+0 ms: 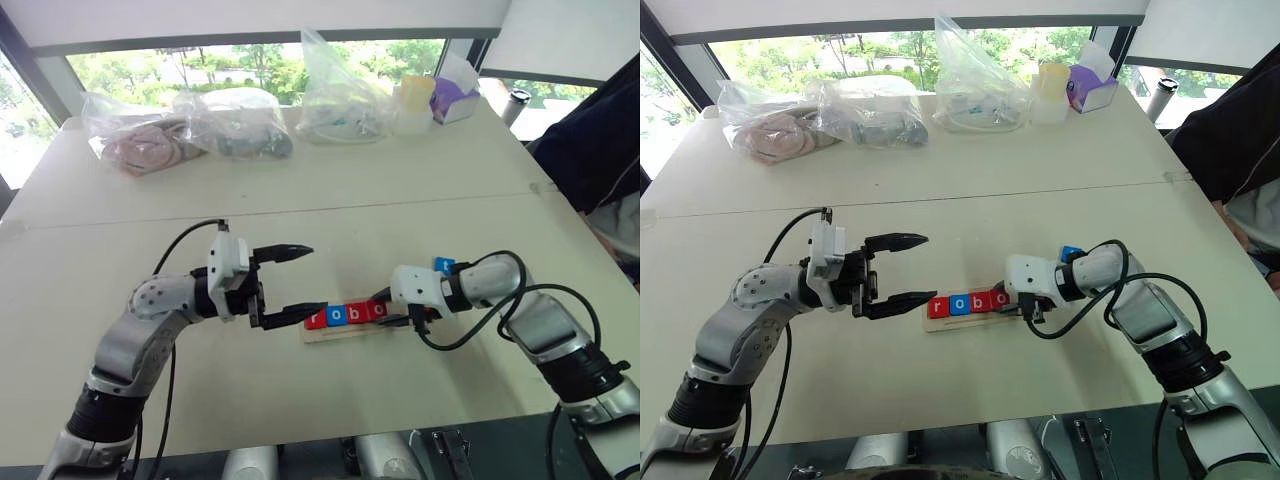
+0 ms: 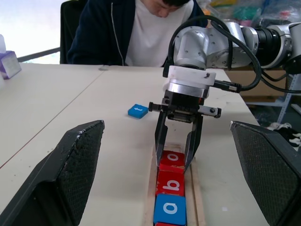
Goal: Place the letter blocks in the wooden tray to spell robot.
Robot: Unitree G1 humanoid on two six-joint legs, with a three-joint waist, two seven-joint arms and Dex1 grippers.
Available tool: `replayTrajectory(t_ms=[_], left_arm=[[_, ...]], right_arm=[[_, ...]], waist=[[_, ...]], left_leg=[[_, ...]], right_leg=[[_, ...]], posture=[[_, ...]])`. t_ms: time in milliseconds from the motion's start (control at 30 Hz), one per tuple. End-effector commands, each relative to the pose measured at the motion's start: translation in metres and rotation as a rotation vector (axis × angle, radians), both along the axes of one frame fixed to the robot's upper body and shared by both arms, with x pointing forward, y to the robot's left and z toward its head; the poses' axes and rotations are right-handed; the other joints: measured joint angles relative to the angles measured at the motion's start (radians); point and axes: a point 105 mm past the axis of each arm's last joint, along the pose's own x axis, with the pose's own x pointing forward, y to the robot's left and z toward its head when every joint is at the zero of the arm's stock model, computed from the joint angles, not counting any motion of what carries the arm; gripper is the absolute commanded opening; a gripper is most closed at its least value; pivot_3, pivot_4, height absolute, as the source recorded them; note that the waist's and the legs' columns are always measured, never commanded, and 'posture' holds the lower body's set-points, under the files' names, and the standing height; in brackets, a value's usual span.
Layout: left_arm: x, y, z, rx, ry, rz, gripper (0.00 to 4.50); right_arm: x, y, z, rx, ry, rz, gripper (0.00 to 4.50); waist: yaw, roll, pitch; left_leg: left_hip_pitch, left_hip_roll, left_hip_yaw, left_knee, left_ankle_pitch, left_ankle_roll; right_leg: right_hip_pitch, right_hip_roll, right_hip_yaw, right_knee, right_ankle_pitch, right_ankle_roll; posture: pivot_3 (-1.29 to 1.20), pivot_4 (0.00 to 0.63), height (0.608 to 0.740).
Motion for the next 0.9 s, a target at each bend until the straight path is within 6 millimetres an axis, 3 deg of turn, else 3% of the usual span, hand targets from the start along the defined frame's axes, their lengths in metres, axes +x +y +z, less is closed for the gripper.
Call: replayTrajectory(t_ms=[33,200,433,733,900], left_arm=[[-0.005,-0.002,0.008,-0.005,-0.037,-0.016,4.5],[-0.004,-0.003,0.008,-0.006,-0.036,-0.018,4.5],[-0.004,-0.003,0.008,-0.006,-0.037,-0.015,4.5],[-0.003,-0.004,0.009,-0.008,-0.035,-0.017,4.5],[-0.001,-0.005,0.009,-0.01,-0.036,-0.02,4.5]], right_arm=[[0.001,0.002,0.005,0.003,-0.02,0.016,1.18],[-0.001,0.004,0.006,0.015,-0.005,0.017,1.18],[-0.002,0.009,0.012,0.041,0.012,0.017,4.48],[0.01,0.005,0.037,0.124,-0.041,-0.069,4.48],[0.027,-0.004,0.049,0.207,-0.101,-0.195,4.48]], waist=[[0.0,0.0,0.0],[0.0,0.0,0.0],[0.0,0.0,0.0],[0.0,0.0,0.0],[0.0,0.0,0.0]], left_leg=[[0.0,0.0,0.0,0.0,0.0,0.0],[0.0,0.0,0.0,0.0,0.0,0.0],[0.0,0.0,0.0,0.0,0.0,0.0],[0.0,0.0,0.0,0.0,0.0,0.0],[0.0,0.0,0.0,0.0,0.0,0.0]], right_leg=[[0.0,0.0,0.0,0.0,0.0,0.0],[0.0,0.0,0.0,0.0,0.0,0.0],[0.0,0.0,0.0,0.0,0.0,0.0],[0.0,0.0,0.0,0.0,0.0,0.0],[0.0,0.0,0.0,0.0,0.0,0.0]], posture=[[0.0,0.15,0.74],[0.0,0.15,0.74],[0.0,0.15,0.74],[0.0,0.15,0.74],[0.0,0.15,0.74]])
